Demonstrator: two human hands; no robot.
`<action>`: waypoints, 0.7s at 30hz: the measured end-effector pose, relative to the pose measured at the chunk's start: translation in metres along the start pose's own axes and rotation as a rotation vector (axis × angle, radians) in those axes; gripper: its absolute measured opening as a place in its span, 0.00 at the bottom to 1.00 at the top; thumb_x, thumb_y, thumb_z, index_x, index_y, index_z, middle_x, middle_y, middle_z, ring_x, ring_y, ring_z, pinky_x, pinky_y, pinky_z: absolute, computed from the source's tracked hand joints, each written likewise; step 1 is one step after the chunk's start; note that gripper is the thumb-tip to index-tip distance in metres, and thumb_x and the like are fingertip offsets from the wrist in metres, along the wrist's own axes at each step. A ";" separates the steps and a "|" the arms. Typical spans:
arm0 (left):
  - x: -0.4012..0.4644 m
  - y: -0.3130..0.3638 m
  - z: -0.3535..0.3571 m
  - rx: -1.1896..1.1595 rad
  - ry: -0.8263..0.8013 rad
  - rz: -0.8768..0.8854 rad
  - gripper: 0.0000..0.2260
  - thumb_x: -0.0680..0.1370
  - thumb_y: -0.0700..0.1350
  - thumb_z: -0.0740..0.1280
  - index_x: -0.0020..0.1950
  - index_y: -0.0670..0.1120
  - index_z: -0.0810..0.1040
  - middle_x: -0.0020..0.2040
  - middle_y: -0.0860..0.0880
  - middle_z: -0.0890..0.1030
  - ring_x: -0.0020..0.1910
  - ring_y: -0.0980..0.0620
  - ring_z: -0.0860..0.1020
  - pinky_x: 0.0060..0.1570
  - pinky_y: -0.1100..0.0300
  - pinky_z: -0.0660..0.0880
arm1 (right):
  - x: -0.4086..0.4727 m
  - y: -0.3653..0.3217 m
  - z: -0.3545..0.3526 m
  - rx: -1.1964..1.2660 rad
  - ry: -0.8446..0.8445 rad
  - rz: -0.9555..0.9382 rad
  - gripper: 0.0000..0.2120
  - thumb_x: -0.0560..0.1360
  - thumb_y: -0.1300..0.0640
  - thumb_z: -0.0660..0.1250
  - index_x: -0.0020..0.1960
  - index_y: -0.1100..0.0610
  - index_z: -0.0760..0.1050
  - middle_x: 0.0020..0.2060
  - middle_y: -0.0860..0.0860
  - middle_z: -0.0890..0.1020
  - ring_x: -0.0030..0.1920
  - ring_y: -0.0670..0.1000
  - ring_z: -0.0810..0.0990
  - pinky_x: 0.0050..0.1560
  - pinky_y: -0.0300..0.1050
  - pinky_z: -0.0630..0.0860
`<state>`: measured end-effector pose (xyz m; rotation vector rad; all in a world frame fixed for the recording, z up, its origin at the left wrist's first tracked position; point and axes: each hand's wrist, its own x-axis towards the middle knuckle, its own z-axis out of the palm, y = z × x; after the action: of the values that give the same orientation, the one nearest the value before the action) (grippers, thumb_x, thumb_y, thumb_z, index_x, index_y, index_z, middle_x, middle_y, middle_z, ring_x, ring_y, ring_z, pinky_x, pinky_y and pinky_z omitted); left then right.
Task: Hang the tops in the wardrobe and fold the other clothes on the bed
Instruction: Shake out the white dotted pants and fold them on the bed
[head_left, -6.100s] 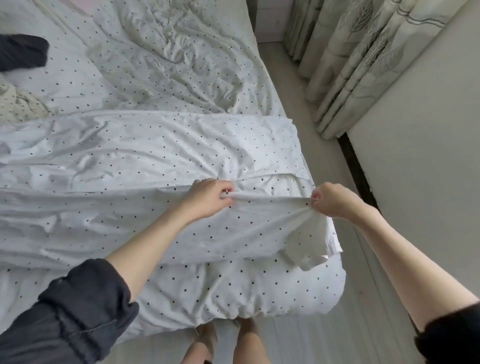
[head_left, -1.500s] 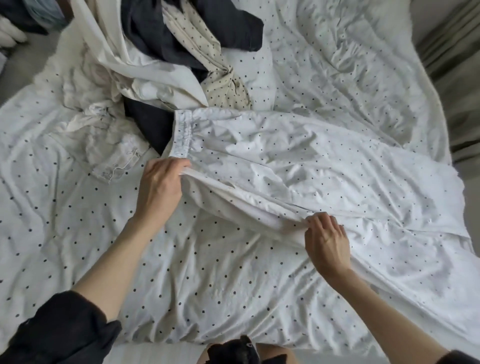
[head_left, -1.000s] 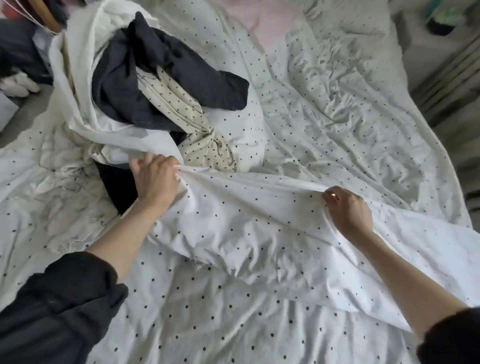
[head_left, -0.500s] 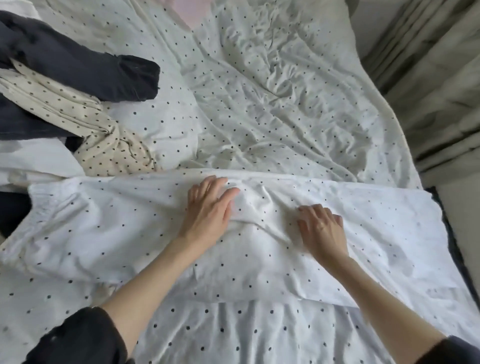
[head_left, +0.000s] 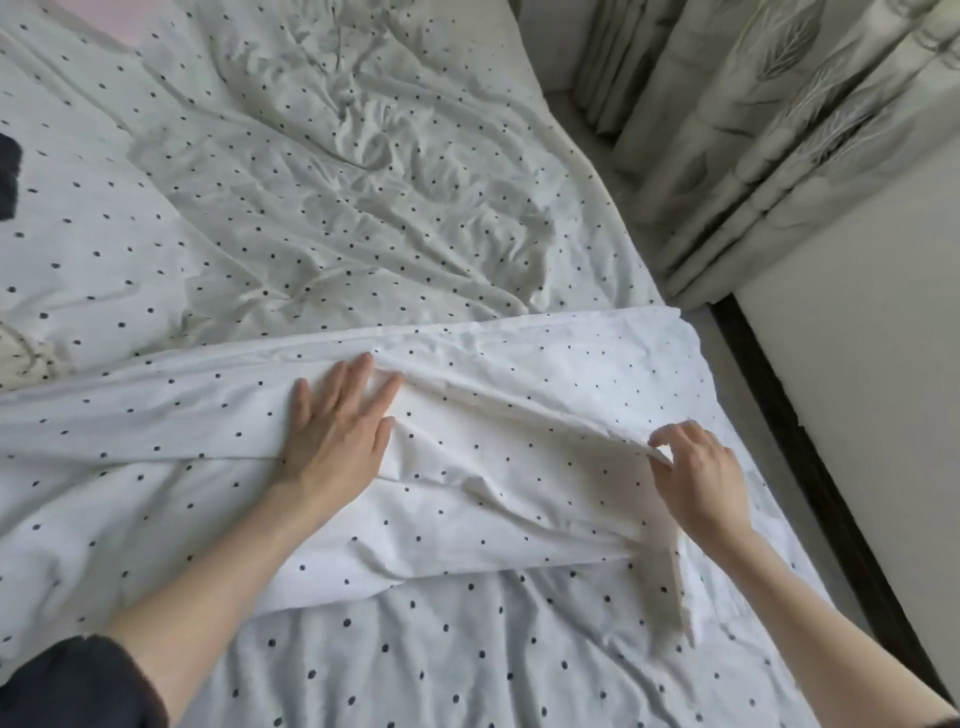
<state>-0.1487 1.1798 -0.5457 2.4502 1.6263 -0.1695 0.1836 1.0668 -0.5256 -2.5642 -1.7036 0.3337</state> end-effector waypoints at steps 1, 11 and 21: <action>0.004 0.004 -0.001 -0.004 0.022 0.008 0.22 0.81 0.50 0.54 0.75 0.54 0.59 0.78 0.47 0.54 0.76 0.47 0.52 0.70 0.39 0.49 | 0.010 0.009 -0.001 -0.036 -0.020 0.028 0.06 0.75 0.62 0.67 0.50 0.62 0.78 0.48 0.58 0.80 0.49 0.62 0.77 0.47 0.52 0.69; 0.063 0.027 -0.012 -0.077 0.159 0.093 0.01 0.73 0.39 0.71 0.43 0.42 0.81 0.39 0.44 0.79 0.43 0.41 0.77 0.47 0.49 0.65 | 0.118 0.036 -0.004 -0.160 -0.094 0.087 0.13 0.69 0.69 0.57 0.48 0.59 0.74 0.42 0.54 0.79 0.41 0.56 0.71 0.45 0.47 0.63; 0.070 0.023 0.001 -0.060 0.254 -0.016 0.07 0.74 0.43 0.72 0.40 0.41 0.78 0.35 0.43 0.80 0.37 0.40 0.79 0.40 0.49 0.67 | 0.117 0.079 0.024 -0.248 -0.560 0.120 0.10 0.79 0.53 0.57 0.58 0.50 0.74 0.48 0.49 0.78 0.49 0.52 0.73 0.53 0.48 0.61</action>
<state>-0.0998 1.2337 -0.5588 2.4969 1.7202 0.1933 0.2941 1.1408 -0.5794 -2.9576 -1.8403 0.9870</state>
